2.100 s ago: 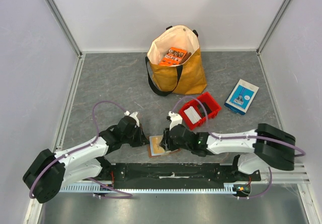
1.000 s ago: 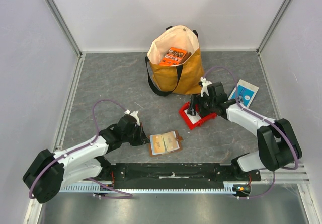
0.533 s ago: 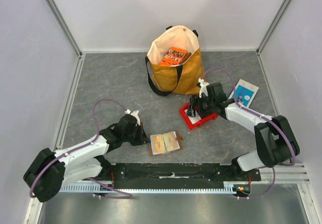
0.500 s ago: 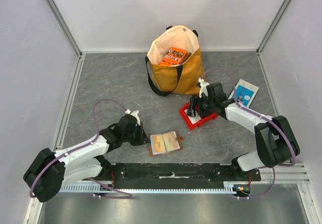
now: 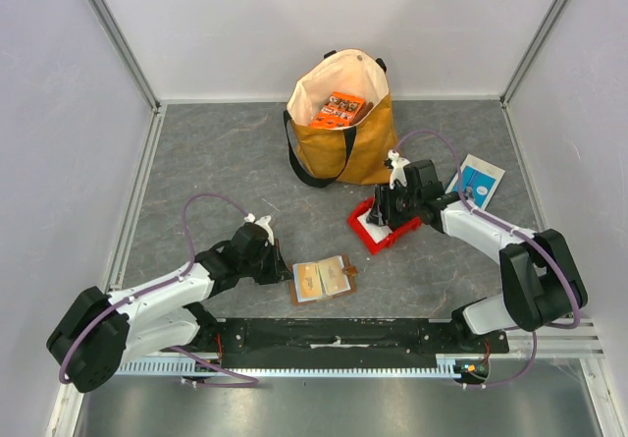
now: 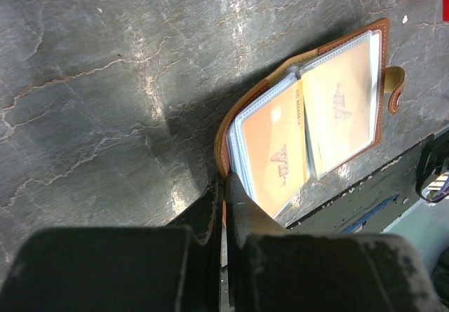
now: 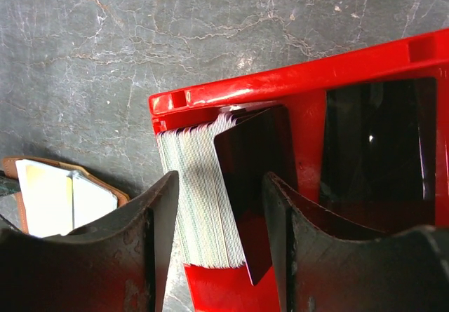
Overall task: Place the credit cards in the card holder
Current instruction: Pick up the credit card from the storage box.
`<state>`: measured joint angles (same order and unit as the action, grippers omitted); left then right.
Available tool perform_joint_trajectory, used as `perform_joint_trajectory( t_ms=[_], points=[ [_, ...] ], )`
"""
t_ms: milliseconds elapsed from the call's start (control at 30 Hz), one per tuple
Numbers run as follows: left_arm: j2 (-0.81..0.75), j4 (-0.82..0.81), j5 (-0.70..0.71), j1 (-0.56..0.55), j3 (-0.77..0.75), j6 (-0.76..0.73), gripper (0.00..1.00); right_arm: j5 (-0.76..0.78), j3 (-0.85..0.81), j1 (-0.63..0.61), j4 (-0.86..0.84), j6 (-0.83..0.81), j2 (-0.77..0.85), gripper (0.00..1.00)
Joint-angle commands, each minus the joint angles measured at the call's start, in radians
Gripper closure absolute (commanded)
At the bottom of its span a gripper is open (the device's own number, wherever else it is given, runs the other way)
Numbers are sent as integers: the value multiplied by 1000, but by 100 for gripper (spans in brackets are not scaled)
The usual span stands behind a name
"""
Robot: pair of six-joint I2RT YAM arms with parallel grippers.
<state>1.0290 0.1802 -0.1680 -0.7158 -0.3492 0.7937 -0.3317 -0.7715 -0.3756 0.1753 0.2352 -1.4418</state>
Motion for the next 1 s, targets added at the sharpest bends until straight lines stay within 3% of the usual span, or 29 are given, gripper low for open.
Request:
perform_joint_trajectory(
  t_ms=[0,333,967],
  points=[
    [3,-31,-19,-4,-36,-31,98,2,-45,1,10,1,41,45],
    [8,-35,-24,-4,-36,-33,98,-6,-51,20,13,4,32,80],
    [9,-38,-33,-4,-39,-34,98,200,-97,14,69,-23,-84,84]
  ],
)
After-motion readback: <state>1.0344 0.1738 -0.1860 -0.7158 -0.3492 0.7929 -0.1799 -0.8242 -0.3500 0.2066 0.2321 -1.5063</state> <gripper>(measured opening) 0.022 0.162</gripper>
